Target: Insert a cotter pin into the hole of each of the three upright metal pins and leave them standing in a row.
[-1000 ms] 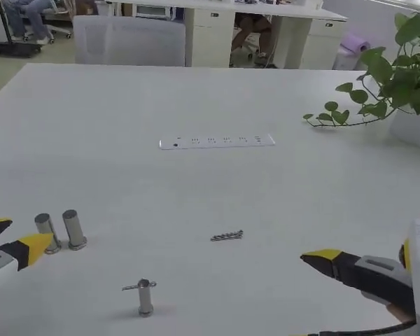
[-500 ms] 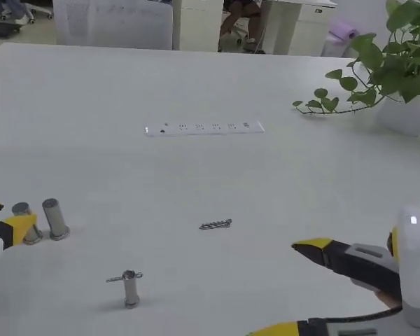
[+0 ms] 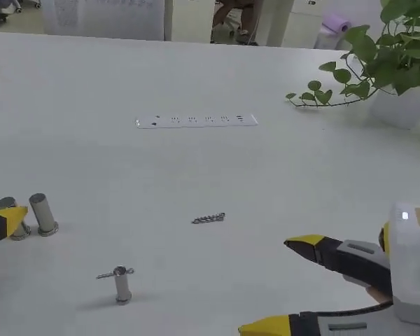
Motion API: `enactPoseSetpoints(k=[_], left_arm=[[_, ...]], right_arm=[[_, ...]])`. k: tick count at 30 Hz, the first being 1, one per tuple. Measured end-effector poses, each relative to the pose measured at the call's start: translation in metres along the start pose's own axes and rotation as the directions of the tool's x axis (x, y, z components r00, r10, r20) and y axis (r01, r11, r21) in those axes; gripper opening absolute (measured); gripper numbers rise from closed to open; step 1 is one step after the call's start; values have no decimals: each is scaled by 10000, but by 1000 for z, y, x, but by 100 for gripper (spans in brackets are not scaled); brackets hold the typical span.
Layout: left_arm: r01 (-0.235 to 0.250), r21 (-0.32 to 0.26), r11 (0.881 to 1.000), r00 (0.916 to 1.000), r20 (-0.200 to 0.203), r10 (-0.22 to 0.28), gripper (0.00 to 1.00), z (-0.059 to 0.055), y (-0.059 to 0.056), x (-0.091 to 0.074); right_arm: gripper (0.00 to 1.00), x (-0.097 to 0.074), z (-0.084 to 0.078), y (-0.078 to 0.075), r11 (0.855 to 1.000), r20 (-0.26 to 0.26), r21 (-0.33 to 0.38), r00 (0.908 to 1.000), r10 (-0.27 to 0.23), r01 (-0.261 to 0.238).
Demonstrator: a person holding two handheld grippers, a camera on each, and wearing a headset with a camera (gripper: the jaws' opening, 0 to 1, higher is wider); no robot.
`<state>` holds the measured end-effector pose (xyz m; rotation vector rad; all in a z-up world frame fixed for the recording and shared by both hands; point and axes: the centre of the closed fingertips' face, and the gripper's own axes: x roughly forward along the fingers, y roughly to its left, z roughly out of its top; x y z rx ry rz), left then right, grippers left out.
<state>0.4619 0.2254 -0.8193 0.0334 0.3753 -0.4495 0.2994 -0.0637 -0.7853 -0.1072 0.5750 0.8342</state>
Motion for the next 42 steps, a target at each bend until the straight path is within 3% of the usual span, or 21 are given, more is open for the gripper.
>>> enactPoseSetpoints(k=[4,22,31,42], left_arm=[[168,-34,9999,9999,10,-168,12,0,-3,1],[183,232,9996,9998,-16,-183,11,0,-2,-3],[184,466,9987,9996,-235,-173,11,-3,-4,-16],[368,613,9974,9987,-378,-345,11,-11,-18,-42]], right_arm=[[84,0,-1,-1,10000,-36,7,10000,-51,51],[83,3,1,0,9999,-15,-66,10000,-76,76],[83,3,2,2,9999,23,-88,9999,-103,103],[82,1,2,8,9997,7,-235,10000,-52,52]])
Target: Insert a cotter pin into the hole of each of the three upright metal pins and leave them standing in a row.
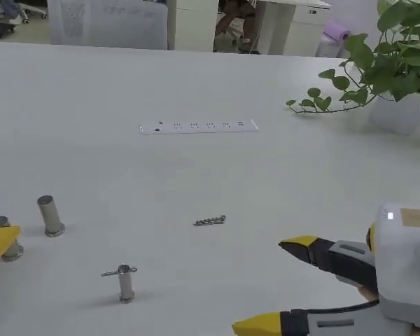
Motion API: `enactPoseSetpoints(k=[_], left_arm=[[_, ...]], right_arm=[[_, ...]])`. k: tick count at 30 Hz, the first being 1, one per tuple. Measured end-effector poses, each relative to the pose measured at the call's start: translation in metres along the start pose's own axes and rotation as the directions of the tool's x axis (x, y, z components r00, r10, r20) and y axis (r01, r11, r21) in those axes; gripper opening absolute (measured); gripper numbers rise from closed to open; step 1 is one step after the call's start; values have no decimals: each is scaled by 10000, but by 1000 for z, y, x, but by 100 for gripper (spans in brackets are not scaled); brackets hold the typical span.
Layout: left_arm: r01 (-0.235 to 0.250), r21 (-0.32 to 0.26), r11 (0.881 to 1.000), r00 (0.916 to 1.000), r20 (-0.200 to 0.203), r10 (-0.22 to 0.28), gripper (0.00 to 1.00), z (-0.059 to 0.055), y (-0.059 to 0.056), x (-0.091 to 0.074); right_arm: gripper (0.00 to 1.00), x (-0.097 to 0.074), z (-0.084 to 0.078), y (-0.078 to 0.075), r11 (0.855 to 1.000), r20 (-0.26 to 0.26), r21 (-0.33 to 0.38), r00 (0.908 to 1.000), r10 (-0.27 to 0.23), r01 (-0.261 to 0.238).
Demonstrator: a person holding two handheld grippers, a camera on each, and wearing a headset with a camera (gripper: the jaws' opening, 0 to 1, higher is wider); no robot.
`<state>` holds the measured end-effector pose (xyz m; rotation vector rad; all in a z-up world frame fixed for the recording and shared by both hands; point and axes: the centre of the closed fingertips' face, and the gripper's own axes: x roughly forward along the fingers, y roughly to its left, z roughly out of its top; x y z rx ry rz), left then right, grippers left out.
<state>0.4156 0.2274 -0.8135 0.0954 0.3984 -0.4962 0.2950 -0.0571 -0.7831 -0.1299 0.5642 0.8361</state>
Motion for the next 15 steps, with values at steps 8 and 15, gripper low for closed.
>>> enactPoseSetpoints(k=[8,15], left_arm=[[234,96,9997,9997,7,-234,11,-2,-13,-16],[568,230,9981,9984,-14,-568,11,-1,-30,-31]], right_arm=[[82,-2,-2,5,9999,-59,-96,9999,103,-103],[83,-5,-5,9,9997,-111,-87,9997,234,-235]])
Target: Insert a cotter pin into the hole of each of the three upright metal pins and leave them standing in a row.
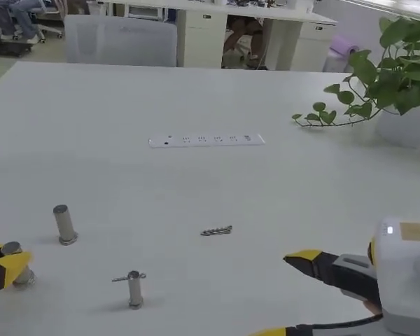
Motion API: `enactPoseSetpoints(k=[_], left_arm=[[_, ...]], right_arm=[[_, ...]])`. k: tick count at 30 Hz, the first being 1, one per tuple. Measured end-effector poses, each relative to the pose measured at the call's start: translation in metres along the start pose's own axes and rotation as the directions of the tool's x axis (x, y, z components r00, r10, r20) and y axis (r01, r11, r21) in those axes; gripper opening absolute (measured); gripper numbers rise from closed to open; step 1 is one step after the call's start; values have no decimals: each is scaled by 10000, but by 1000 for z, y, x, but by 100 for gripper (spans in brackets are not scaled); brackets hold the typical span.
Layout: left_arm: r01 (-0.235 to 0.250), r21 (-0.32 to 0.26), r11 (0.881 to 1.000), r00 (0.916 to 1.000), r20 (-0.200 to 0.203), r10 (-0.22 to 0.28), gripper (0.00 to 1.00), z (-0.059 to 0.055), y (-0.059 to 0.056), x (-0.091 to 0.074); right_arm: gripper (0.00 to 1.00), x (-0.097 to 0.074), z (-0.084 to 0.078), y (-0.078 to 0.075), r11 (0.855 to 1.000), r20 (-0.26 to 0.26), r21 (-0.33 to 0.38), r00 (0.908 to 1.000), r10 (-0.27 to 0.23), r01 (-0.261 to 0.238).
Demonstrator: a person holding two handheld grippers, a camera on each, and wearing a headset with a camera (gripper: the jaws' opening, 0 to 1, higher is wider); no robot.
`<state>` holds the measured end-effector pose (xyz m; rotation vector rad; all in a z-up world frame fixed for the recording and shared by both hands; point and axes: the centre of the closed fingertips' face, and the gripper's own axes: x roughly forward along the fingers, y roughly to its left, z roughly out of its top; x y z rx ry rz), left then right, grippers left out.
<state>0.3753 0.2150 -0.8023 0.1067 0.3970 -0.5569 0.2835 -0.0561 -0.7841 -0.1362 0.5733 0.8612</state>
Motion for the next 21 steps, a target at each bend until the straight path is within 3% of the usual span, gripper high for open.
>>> enactPoseSetpoints(k=[9,21], left_arm=[[206,261,9994,9997,-160,-202,11,-2,-22,-16],[753,156,9970,9969,-243,-749,11,-6,-52,-30]], right_arm=[[84,-4,-2,9,10000,21,-58,10000,65,-65],[84,-9,-6,14,9999,59,-108,9999,128,-128]])
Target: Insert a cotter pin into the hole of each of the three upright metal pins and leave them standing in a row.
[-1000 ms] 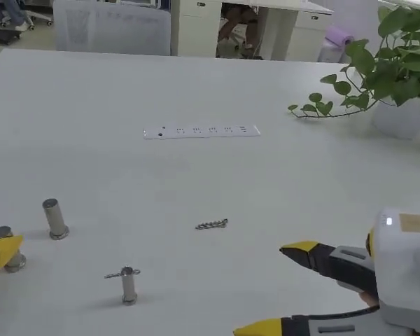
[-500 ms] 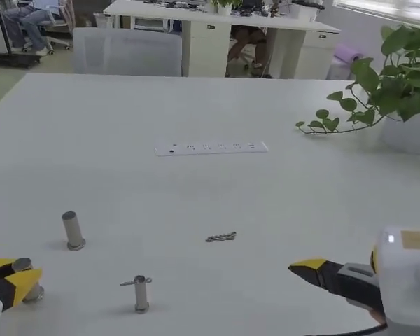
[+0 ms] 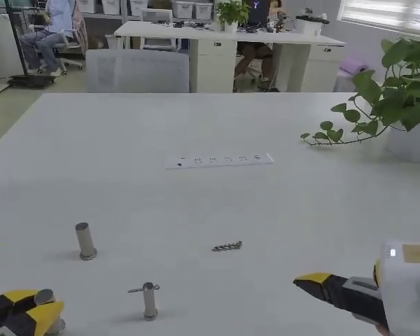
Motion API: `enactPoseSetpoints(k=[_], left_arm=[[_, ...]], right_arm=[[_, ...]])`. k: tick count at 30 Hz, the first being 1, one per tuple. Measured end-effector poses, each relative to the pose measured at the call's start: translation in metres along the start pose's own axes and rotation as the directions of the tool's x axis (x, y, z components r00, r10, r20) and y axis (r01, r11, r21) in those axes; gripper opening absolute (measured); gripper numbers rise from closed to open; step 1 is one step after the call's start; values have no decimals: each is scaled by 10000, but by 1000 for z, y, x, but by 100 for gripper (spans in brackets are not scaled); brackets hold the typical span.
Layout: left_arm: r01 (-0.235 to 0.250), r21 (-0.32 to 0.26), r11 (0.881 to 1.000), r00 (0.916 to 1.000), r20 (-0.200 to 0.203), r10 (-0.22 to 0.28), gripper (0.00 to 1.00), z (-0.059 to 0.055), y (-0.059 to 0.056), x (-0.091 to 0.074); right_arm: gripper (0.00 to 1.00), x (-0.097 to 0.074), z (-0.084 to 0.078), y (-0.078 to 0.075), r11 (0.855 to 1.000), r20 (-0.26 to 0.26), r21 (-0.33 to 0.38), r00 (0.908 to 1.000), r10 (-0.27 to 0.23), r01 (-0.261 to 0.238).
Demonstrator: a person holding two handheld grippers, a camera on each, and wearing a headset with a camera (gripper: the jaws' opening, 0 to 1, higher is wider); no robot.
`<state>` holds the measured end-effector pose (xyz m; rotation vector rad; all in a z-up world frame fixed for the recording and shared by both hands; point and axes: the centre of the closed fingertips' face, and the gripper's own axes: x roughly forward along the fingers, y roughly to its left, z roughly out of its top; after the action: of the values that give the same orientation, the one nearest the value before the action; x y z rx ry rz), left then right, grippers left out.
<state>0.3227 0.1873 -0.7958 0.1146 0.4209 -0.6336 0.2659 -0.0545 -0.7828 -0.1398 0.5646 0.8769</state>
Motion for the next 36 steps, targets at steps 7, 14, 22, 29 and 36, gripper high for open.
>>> enactPoseSetpoints(k=[7,14,22,29,36], left_arm=[[428,139,9990,9991,-1,-428,11,1,-19,-5],[814,332,9961,9967,47,-815,11,8,-41,-5],[1219,468,9914,9924,97,-1225,11,16,-67,0],[1486,505,9876,9889,-47,-1485,11,19,-86,12],[1910,503,9803,9815,12,-1913,11,23,-103,26]], right_arm=[[84,0,-1,3,10000,21,-55,10000,47,-47],[84,-1,-2,7,9998,54,-97,9999,156,-155],[84,-3,-1,9,9997,122,-172,9998,157,-155],[84,-5,-2,11,9998,205,-99,9996,169,-167],[84,-6,-6,10,9999,200,-1,9997,155,-155]])
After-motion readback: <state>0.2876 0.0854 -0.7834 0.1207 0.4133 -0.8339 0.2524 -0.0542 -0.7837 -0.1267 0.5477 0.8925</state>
